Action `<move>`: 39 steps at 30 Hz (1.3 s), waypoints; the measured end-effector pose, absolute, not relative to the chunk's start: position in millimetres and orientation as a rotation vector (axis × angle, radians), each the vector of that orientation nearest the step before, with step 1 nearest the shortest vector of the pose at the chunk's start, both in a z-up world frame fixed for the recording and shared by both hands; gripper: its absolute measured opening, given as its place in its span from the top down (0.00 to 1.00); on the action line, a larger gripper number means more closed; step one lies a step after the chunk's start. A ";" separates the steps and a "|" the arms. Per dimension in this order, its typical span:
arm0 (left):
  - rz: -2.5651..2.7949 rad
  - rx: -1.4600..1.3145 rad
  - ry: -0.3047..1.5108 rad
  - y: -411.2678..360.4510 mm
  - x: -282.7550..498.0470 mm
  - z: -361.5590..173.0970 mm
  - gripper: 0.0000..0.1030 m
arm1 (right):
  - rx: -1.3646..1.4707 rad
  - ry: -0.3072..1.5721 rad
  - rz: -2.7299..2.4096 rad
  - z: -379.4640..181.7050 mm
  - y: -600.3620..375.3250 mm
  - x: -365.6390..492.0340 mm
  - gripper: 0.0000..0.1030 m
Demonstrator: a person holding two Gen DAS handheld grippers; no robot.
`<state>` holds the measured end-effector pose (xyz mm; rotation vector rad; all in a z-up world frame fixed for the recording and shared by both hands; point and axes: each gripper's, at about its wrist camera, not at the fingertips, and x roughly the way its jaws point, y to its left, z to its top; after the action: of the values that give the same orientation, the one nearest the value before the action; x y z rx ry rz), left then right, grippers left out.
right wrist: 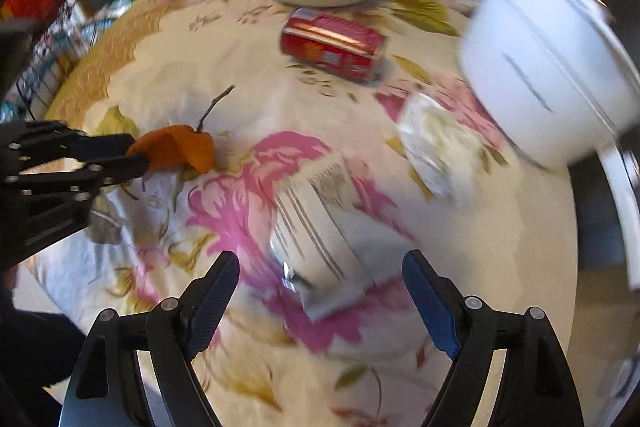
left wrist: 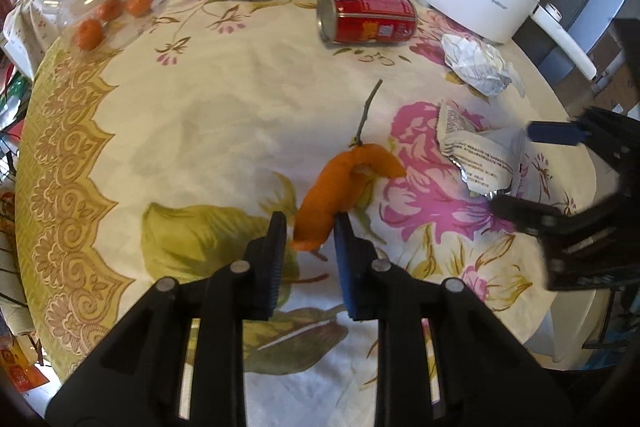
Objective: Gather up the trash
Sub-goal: 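Grasp the orange bag with the left tool while the right tool grasps the paper wrapper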
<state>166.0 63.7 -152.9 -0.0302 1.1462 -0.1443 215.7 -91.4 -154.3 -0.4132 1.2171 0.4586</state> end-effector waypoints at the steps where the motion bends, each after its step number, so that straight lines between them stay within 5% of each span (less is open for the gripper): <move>1: -0.142 -0.035 1.152 65.4 166.1 -153.4 0.75 | -0.425 1.223 0.466 -158.4 -88.2 219.9 0.17; 11: -0.204 -0.102 1.169 68.7 173.9 -163.6 0.74 | -0.385 1.293 0.498 -188.9 -86.5 248.5 0.16; 14: -0.239 -0.124 1.188 62.8 178.6 -168.7 0.65 | -0.350 1.291 0.511 -190.6 -92.4 249.8 0.17; 18: -0.271 -0.126 1.184 53.8 181.2 -168.1 0.35 | -0.355 1.273 0.530 -190.5 -100.0 242.9 0.18; 23: -0.273 -0.116 1.139 44.9 190.3 -165.4 0.32 | -0.356 1.285 0.532 -187.6 -112.5 237.7 0.34; 27: -0.247 -0.117 1.143 41.9 197.5 -171.3 0.35 | -0.353 1.304 0.512 -182.9 -126.9 235.9 0.42; 32: -0.247 -0.070 1.155 30.7 199.6 -171.0 0.52 | -0.320 1.310 0.475 -181.8 -148.0 228.1 0.49; 36: -0.239 -0.033 1.170 25.6 198.2 -171.8 0.74 | -0.278 1.321 0.429 -180.2 -168.9 215.3 0.50; 39: -0.248 -0.040 1.182 24.9 194.9 -172.1 0.76 | -0.251 1.333 0.390 -178.8 -185.6 200.7 0.52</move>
<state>194.9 24.9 -172.1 -0.0404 1.1822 -0.2480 200.7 -185.6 -178.8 -0.2512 1.3331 0.3895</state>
